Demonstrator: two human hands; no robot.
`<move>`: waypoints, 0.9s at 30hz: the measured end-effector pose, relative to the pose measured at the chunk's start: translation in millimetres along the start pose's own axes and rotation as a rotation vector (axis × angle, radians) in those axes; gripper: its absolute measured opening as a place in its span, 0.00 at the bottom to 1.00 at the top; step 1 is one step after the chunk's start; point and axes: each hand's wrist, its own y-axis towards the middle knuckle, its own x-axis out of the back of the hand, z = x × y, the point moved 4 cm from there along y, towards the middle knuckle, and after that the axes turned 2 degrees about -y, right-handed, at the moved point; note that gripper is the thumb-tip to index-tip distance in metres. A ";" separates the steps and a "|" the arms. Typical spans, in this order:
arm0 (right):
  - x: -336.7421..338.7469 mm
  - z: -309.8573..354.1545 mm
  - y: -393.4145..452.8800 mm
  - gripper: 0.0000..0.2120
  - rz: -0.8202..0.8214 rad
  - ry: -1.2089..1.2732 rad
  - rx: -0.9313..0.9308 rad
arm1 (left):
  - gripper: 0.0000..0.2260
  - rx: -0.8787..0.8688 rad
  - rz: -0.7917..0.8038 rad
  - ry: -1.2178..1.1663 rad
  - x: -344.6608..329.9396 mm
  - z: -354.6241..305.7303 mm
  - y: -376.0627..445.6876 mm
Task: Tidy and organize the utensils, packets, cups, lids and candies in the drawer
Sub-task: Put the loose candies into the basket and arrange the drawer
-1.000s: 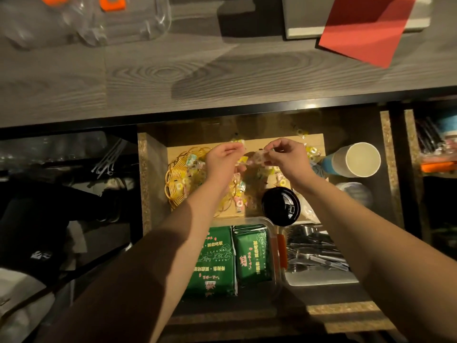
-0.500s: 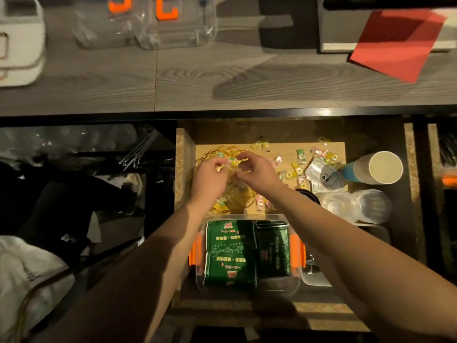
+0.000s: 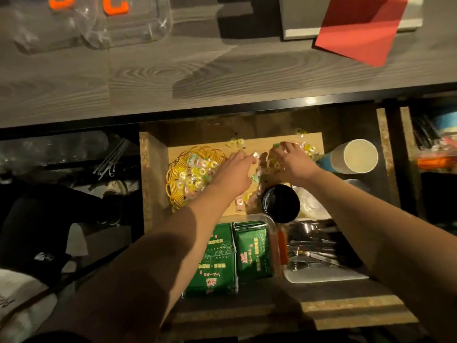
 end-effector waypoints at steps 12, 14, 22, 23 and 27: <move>-13.4 9.6 19.0 0.39 -0.091 -0.127 0.191 | 0.34 0.069 0.061 0.321 -38.3 -20.7 34.6; -15.1 14.0 19.6 0.37 -0.098 -0.094 0.178 | 0.34 0.087 0.029 0.305 -39.3 -22.2 34.2; -20.7 22.0 28.9 0.15 -0.208 0.058 0.223 | 0.19 0.155 -0.049 0.054 -43.8 -14.7 38.0; -21.1 21.3 30.0 0.14 -0.206 0.075 0.224 | 0.18 0.173 -0.077 -0.001 -42.8 -13.0 38.2; -18.8 13.7 30.0 0.11 -0.238 0.286 0.119 | 0.16 0.301 -0.172 -0.287 -33.9 -12.1 39.6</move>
